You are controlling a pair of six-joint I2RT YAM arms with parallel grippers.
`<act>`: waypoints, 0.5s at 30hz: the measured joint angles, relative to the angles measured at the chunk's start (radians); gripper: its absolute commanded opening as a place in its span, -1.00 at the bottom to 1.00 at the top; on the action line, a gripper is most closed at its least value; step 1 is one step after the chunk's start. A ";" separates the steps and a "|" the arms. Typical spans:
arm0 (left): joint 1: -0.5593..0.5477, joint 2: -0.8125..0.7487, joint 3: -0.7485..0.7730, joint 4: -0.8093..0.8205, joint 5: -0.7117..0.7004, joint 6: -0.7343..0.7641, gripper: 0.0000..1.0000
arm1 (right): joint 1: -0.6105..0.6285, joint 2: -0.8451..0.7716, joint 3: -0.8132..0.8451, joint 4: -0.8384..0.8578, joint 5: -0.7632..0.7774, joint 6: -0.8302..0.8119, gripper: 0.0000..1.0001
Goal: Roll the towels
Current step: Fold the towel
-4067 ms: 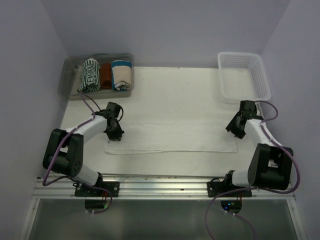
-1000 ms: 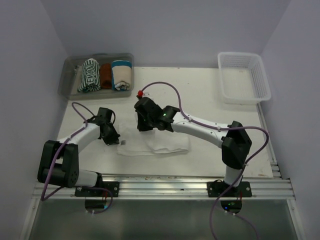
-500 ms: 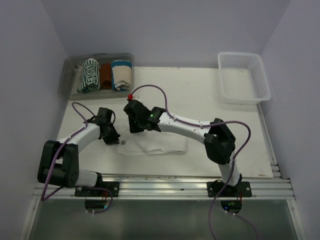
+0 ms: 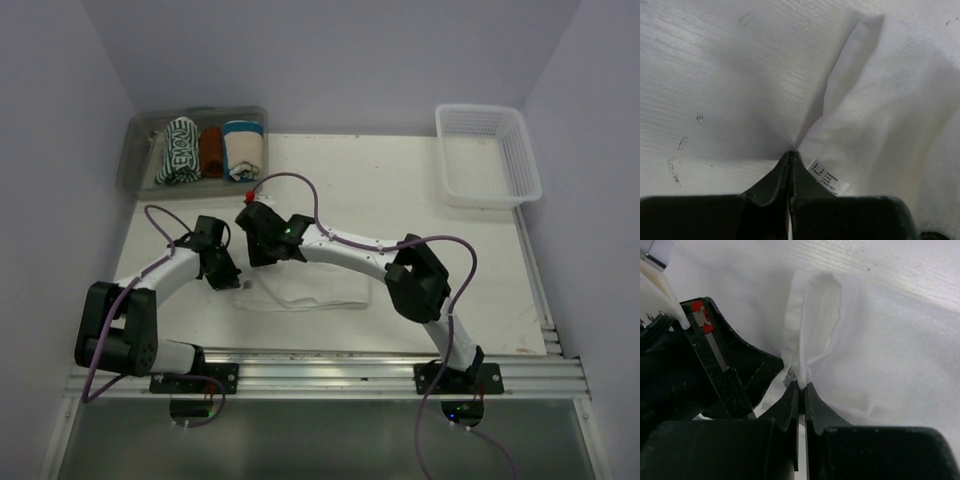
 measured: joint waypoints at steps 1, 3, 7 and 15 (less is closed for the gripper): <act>0.000 0.000 0.000 0.000 0.000 0.000 -1.00 | 0.001 0.008 0.003 0.000 -0.002 0.001 -1.00; 0.000 0.000 0.000 0.000 0.000 0.000 -1.00 | 0.003 0.022 0.009 -0.001 -0.013 0.003 -1.00; 0.000 0.000 -0.001 0.002 0.000 0.003 -1.00 | 0.009 0.051 0.032 -0.005 -0.019 0.005 -1.00; 0.000 -0.003 -0.003 0.003 0.000 0.006 -1.00 | 0.012 0.121 0.103 -0.006 -0.044 0.011 -0.45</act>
